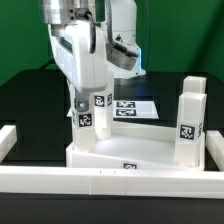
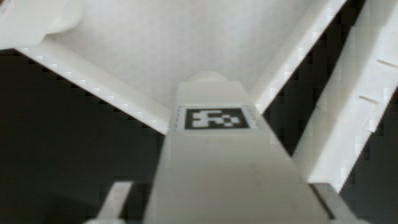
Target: Assemble desk
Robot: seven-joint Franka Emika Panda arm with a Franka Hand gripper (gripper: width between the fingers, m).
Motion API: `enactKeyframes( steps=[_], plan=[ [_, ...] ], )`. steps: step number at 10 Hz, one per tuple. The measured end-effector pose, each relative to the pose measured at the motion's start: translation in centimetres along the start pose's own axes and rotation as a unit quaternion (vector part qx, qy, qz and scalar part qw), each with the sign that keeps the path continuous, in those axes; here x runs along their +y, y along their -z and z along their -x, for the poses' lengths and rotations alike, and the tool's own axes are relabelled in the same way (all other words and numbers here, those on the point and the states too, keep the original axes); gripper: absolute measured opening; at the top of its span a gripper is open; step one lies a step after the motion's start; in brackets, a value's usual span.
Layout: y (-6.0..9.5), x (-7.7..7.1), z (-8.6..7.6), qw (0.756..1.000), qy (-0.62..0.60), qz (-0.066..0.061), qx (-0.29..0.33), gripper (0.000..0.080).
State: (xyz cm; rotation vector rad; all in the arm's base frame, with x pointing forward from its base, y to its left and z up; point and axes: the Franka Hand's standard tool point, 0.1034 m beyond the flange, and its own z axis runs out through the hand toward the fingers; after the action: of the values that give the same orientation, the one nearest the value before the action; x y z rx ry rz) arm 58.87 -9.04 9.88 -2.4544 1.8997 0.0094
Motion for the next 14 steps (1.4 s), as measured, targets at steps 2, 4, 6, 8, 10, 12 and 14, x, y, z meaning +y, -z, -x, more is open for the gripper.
enactKeyframes(
  steps=[2, 4, 6, 8, 10, 12, 14],
  plan=[
    [0.0, -0.1, 0.0, 1.0, -0.015, -0.001, 0.001, 0.029],
    [-0.1, -0.1, 0.2, 1.0, 0.007, 0.0, 0.001, 0.0466],
    [-0.2, -0.1, 0.7, 0.995, 0.095, 0.003, 0.001, 0.0588],
    [-0.3, -0.2, 0.8, 0.986, 0.168, 0.005, 0.002, 0.0637],
    [-0.3, -0.2, 1.0, 0.967, 0.254, 0.006, 0.002, 0.0648],
    [-0.2, -0.3, 1.1, 0.936, 0.351, 0.005, 0.003, 0.0648],
    [-0.1, -0.4, 1.2, 0.897, 0.442, 0.007, 0.004, 0.0648]
  ],
)
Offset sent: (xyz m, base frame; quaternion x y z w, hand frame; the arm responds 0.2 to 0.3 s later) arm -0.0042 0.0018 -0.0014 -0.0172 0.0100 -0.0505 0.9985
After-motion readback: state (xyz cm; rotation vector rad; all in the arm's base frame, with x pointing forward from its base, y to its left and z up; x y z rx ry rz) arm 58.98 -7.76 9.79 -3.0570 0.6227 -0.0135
